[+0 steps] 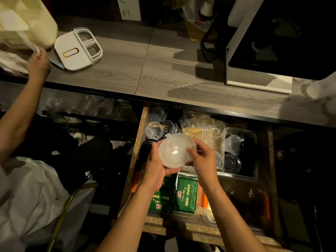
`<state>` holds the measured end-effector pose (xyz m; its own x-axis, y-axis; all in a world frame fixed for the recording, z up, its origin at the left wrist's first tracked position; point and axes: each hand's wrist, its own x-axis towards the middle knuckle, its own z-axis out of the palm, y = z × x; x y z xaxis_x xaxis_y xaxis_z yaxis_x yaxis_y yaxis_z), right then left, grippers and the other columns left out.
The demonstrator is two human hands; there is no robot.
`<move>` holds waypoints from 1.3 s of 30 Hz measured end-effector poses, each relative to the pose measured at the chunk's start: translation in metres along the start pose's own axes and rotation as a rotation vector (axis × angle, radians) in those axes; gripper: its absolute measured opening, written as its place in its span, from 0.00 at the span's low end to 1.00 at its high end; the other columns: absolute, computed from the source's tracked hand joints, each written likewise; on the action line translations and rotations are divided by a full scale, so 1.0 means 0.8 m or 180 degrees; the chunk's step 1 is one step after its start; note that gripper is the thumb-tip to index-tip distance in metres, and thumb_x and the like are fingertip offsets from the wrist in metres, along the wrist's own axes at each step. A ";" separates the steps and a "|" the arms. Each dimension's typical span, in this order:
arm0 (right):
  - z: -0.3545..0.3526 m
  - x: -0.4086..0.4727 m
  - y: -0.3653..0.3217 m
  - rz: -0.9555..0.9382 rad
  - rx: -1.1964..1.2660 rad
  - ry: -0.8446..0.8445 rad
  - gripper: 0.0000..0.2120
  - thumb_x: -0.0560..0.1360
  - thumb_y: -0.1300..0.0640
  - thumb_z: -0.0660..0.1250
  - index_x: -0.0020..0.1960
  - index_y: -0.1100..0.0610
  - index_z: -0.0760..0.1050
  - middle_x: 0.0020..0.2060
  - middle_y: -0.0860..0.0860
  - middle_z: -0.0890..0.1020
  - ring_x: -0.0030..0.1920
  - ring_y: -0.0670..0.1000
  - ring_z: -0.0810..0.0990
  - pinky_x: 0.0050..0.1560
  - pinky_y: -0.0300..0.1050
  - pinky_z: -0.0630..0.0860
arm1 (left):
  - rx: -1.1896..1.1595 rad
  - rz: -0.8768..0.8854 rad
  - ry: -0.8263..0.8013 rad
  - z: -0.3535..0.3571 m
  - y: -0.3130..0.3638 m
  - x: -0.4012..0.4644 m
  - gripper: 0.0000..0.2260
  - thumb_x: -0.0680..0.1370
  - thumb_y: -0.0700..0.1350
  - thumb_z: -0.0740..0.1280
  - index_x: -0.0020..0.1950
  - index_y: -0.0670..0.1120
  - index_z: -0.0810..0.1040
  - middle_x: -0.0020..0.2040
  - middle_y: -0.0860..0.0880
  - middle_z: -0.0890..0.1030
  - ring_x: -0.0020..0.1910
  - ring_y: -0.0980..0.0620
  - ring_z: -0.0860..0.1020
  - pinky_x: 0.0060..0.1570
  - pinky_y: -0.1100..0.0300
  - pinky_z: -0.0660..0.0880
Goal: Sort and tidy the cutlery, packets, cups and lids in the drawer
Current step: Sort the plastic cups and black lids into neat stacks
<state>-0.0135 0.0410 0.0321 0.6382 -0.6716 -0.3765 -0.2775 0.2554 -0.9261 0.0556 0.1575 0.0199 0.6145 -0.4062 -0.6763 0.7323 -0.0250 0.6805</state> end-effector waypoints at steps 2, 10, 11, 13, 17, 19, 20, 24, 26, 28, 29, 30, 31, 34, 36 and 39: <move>0.004 -0.007 -0.003 0.0093 -0.0166 0.0180 0.11 0.77 0.65 0.67 0.52 0.50 0.80 0.50 0.50 0.82 0.48 0.51 0.81 0.32 0.40 0.80 | 0.0072 0.0075 -0.0013 -0.001 0.006 -0.008 0.23 0.73 0.71 0.62 0.62 0.60 0.77 0.66 0.42 0.75 0.59 0.40 0.79 0.40 0.49 0.82; -0.002 -0.032 -0.047 -0.0682 -0.1934 -0.0013 0.11 0.74 0.60 0.73 0.55 0.50 0.81 0.40 0.44 0.78 0.38 0.43 0.76 0.38 0.34 0.72 | 0.0394 0.0409 0.0115 -0.003 0.032 -0.038 0.07 0.83 0.52 0.61 0.56 0.65 0.75 0.63 0.52 0.75 0.59 0.47 0.77 0.40 0.49 0.82; -0.003 -0.034 -0.054 -0.0680 -0.2062 -0.0095 0.11 0.74 0.59 0.72 0.55 0.51 0.82 0.41 0.44 0.79 0.39 0.43 0.77 0.38 0.35 0.75 | 0.0399 0.0423 0.0115 -0.004 0.036 -0.041 0.06 0.83 0.53 0.61 0.56 0.65 0.75 0.63 0.52 0.75 0.59 0.47 0.77 0.38 0.51 0.82; -0.005 -0.038 -0.065 -0.0590 -0.2093 -0.0020 0.06 0.75 0.59 0.71 0.52 0.55 0.83 0.42 0.47 0.82 0.40 0.46 0.80 0.37 0.36 0.78 | 0.0412 0.0446 0.0202 -0.006 0.038 -0.046 0.05 0.81 0.57 0.61 0.54 0.66 0.75 0.64 0.50 0.74 0.60 0.46 0.76 0.37 0.52 0.82; 0.001 -0.048 -0.077 -0.0301 -0.1177 0.0469 0.02 0.76 0.61 0.70 0.49 0.58 0.81 0.39 0.54 0.84 0.32 0.53 0.83 0.29 0.43 0.79 | 0.0223 0.0277 0.0084 -0.007 0.044 -0.052 0.29 0.63 0.75 0.66 0.58 0.62 0.76 0.66 0.43 0.73 0.59 0.39 0.79 0.37 0.50 0.82; 0.013 -0.058 -0.076 -0.0150 -0.1064 0.0486 0.02 0.77 0.62 0.70 0.49 0.59 0.78 0.39 0.55 0.83 0.31 0.52 0.84 0.31 0.46 0.81 | 0.0103 0.0069 -0.0010 -0.007 0.038 -0.048 0.44 0.56 0.80 0.67 0.66 0.58 0.74 0.67 0.41 0.74 0.59 0.38 0.80 0.39 0.49 0.82; 0.020 -0.063 -0.073 -0.0094 -0.1144 0.0486 0.03 0.77 0.62 0.69 0.50 0.59 0.77 0.39 0.54 0.83 0.30 0.51 0.84 0.32 0.48 0.82 | 0.0157 0.0018 -0.0052 -0.006 0.032 -0.049 0.47 0.56 0.81 0.67 0.69 0.56 0.74 0.67 0.40 0.74 0.59 0.39 0.80 0.41 0.48 0.82; 0.036 -0.076 -0.058 -0.0089 -0.1335 0.0697 0.08 0.76 0.63 0.69 0.54 0.57 0.75 0.37 0.53 0.83 0.32 0.53 0.84 0.35 0.50 0.82 | 0.0329 0.0304 -0.0194 -0.017 0.071 -0.067 0.41 0.61 0.77 0.68 0.69 0.59 0.74 0.72 0.40 0.71 0.63 0.41 0.77 0.42 0.48 0.83; 0.035 -0.080 -0.058 -0.0222 -0.1496 0.0786 0.08 0.75 0.62 0.69 0.54 0.56 0.76 0.37 0.51 0.83 0.34 0.51 0.83 0.36 0.49 0.82 | 0.0394 0.0730 0.0086 -0.032 0.116 -0.060 0.45 0.58 0.77 0.69 0.69 0.55 0.72 0.75 0.37 0.67 0.63 0.43 0.76 0.46 0.61 0.82; 0.032 -0.082 -0.062 -0.0333 -0.1566 0.0818 0.06 0.76 0.61 0.69 0.51 0.55 0.76 0.36 0.50 0.83 0.33 0.48 0.82 0.33 0.44 0.80 | 0.0255 0.0747 -0.0086 -0.033 0.125 -0.065 0.29 0.73 0.68 0.67 0.68 0.54 0.71 0.74 0.38 0.69 0.58 0.49 0.79 0.52 0.58 0.81; 0.030 -0.083 -0.066 -0.0354 -0.1557 0.0819 0.04 0.76 0.60 0.69 0.49 0.55 0.76 0.35 0.50 0.83 0.33 0.47 0.82 0.31 0.40 0.78 | 0.0271 0.0508 -0.0312 -0.023 0.106 -0.073 0.17 0.79 0.57 0.67 0.66 0.56 0.72 0.72 0.41 0.72 0.55 0.51 0.80 0.54 0.49 0.81; 0.029 -0.083 -0.068 -0.0371 -0.1537 0.0830 0.03 0.76 0.60 0.70 0.47 0.55 0.77 0.35 0.49 0.83 0.33 0.47 0.81 0.29 0.36 0.76 | 0.0312 0.0377 -0.0448 -0.015 0.088 -0.082 0.13 0.81 0.49 0.66 0.65 0.57 0.73 0.69 0.43 0.75 0.54 0.51 0.80 0.53 0.42 0.81; 0.028 -0.083 -0.069 -0.0387 -0.1512 0.0864 0.03 0.76 0.59 0.70 0.45 0.54 0.77 0.34 0.49 0.82 0.33 0.47 0.81 0.29 0.33 0.74 | 0.0358 0.0346 -0.0433 -0.008 0.068 -0.078 0.12 0.81 0.46 0.66 0.64 0.58 0.73 0.67 0.45 0.76 0.56 0.50 0.79 0.50 0.41 0.82; 0.027 -0.082 -0.065 -0.0422 -0.1359 0.0988 0.06 0.75 0.59 0.71 0.41 0.56 0.76 0.33 0.49 0.80 0.34 0.49 0.79 0.30 0.32 0.71 | 0.0383 0.0473 -0.0392 -0.002 0.055 -0.079 0.11 0.81 0.47 0.67 0.61 0.61 0.74 0.63 0.48 0.76 0.59 0.45 0.78 0.36 0.51 0.82; 0.026 -0.082 -0.062 -0.0377 -0.1319 0.0888 0.06 0.75 0.61 0.71 0.40 0.57 0.76 0.35 0.50 0.80 0.36 0.49 0.79 0.34 0.37 0.73 | 0.0312 0.0456 -0.0222 -0.006 0.064 -0.072 0.11 0.81 0.47 0.67 0.62 0.60 0.74 0.63 0.48 0.75 0.59 0.44 0.78 0.34 0.53 0.81; 0.020 -0.077 -0.064 0.0054 -0.0958 0.0447 0.05 0.75 0.64 0.69 0.50 0.59 0.76 0.45 0.52 0.80 0.45 0.51 0.80 0.38 0.42 0.77 | 0.0433 0.0432 -0.0295 -0.008 0.053 -0.076 0.10 0.82 0.46 0.65 0.59 0.61 0.74 0.61 0.50 0.76 0.57 0.45 0.78 0.31 0.55 0.80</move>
<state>-0.0268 0.0803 0.1024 0.5322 -0.7637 -0.3653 -0.5003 0.0644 -0.8635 0.0512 0.1867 0.0878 0.6708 -0.4963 -0.5512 0.5944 -0.0848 0.7997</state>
